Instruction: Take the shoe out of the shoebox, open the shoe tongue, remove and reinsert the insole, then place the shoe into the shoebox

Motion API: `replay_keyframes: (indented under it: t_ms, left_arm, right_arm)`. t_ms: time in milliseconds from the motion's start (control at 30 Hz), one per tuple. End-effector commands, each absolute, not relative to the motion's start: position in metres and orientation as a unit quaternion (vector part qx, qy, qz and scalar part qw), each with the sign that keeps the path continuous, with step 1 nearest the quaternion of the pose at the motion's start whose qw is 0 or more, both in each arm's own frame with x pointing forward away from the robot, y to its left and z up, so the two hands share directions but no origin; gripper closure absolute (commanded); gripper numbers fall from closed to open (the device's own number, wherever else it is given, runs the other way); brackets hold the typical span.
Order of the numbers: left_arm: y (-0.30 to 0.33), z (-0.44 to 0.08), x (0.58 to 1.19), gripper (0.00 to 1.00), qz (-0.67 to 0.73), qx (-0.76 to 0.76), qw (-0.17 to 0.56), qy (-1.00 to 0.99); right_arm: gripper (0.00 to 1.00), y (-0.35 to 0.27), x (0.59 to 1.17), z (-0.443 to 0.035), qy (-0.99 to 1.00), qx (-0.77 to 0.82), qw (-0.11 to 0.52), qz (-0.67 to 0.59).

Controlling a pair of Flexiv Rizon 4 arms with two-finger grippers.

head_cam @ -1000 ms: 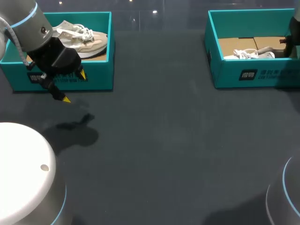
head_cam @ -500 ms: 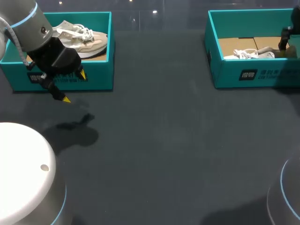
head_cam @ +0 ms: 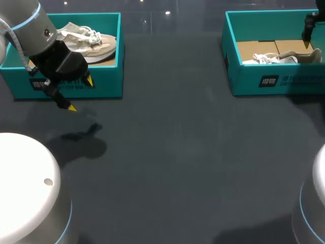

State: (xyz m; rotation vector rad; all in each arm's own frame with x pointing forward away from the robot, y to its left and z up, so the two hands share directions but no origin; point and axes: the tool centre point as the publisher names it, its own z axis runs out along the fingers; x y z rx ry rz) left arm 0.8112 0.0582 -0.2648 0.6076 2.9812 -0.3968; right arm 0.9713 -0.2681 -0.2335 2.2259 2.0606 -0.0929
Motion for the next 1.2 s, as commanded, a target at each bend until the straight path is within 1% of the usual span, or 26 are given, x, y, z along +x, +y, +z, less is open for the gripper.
replay_keyframes:
  t_ms: [33, 300, 467, 567, 700, 800, 833, 900, 933, 1000, 1200]
  left_arm:
    - [0.058, -0.265, 0.811, 0.00, -0.128, 0.198, 0.037, 0.971]
    - [0.058, -0.265, 0.811, 0.00, -0.128, 0.198, 0.037, 0.971]
    - [0.058, -0.265, 0.811, 0.00, -0.128, 0.198, 0.037, 0.971]
    - [0.071, -0.252, 0.825, 0.00, -0.129, 0.210, 0.067, 0.967]
    - [0.095, -0.228, 0.859, 0.00, -0.146, 0.263, 0.088, 0.950]
    - [0.115, -0.206, 0.880, 0.00, -0.158, 0.331, 0.091, 0.926]
    - [0.121, -0.200, 0.889, 0.00, -0.162, 0.376, 0.090, 0.908]
    - [0.133, -0.192, 0.904, 0.00, -0.153, 0.418, 0.087, 0.891]
    - [0.140, -0.187, 0.909, 0.00, -0.150, 0.482, 0.082, 0.859]
    - [0.151, -0.186, 0.922, 0.00, -0.104, 0.493, 0.087, 0.860]
    - [0.151, -0.186, 0.922, 0.00, -0.104, 0.493, 0.087, 0.860]
  right_arm:
    - [0.00, -0.253, 0.940, -0.213, 0.674, 0.734, 0.073, -0.031]
    - [0.00, -0.227, 0.900, -0.198, 0.664, 0.743, 0.074, -0.040]
    - [0.00, -0.222, 0.893, -0.195, 0.659, 0.747, 0.074, -0.044]
    - [0.00, -0.222, 0.893, -0.195, 0.659, 0.747, 0.074, -0.044]
    - [0.00, -0.222, 0.893, -0.195, 0.659, 0.747, 0.074, -0.044]
    - [0.00, -0.222, 0.893, -0.195, 0.659, 0.747, 0.074, -0.044]
    - [0.00, -0.222, 0.893, -0.195, 0.659, 0.747, 0.074, -0.044]
    - [0.00, -0.222, 0.893, -0.195, 0.659, 0.747, 0.074, -0.044]
    - [0.00, -0.222, 0.893, -0.195, 0.659, 0.747, 0.074, -0.044]
    - [0.00, -0.222, 0.893, -0.195, 0.659, 0.747, 0.074, -0.044]
    - [0.00, -0.222, 0.893, -0.195, 0.659, 0.747, 0.074, -0.044]
